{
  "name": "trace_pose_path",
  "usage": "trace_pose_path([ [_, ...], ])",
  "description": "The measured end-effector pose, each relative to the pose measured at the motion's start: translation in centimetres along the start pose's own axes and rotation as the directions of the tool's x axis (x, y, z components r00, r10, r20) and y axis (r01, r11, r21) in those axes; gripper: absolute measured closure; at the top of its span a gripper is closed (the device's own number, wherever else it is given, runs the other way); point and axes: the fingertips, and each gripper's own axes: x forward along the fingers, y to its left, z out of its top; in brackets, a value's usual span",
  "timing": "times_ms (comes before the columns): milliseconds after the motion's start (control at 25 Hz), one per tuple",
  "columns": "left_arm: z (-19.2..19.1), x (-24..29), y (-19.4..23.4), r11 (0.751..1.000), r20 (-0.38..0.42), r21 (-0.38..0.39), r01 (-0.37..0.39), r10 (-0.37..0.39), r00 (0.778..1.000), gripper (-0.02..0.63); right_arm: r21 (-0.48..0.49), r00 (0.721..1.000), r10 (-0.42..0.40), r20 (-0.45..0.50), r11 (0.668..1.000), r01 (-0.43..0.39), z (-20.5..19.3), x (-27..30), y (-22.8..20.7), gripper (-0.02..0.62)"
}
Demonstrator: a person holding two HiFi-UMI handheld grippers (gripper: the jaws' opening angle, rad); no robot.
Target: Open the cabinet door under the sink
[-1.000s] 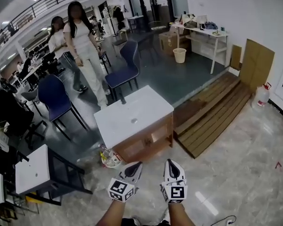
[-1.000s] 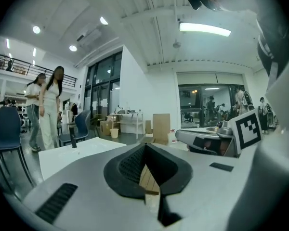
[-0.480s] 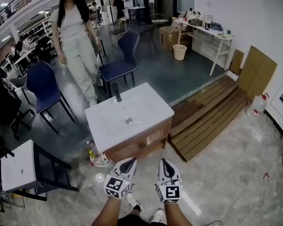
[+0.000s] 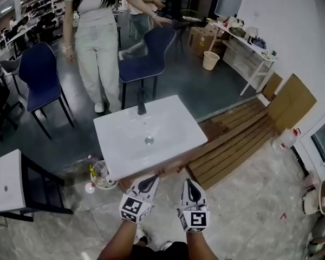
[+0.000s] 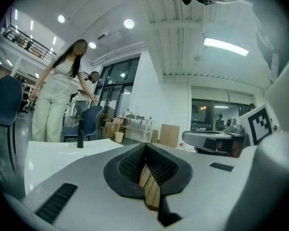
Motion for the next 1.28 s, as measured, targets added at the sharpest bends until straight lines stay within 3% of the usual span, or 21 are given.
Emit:
trace_pose_path([
  [280, -0.6, 1.4, 2.8, 1.000, -0.010, -0.020, -0.007, 0.006, 1.000, 0.586, -0.003, 1.000, 0.005, -0.018, 1.000, -0.005, -0.6, 3.3, -0.4, 0.575],
  [560, -1.1, 4.1, 3.6, 0.998, -0.048, 0.030, -0.050, 0.052, 0.997, 0.586, 0.025, 0.998, 0.061, -0.016, 0.998, -0.060, -2.3, 6.0, -2.2, 0.574],
  [960, 7.1, 10.2, 1.5, 0.983, 0.029, 0.168, -0.074, 0.070, 0.997, 0.586, 0.013, 0.984, 0.135, 0.117, 0.990, -0.138, 3.8, 9.9, -6.7, 0.575],
  [1280, 10.0, 10.6, 1.3, 0.976, 0.082, 0.197, -0.095, 0.081, 0.993, 0.586, -0.012, 0.968, 0.166, 0.188, 0.986, -0.167, 7.0, 10.4, -6.2, 0.575],
])
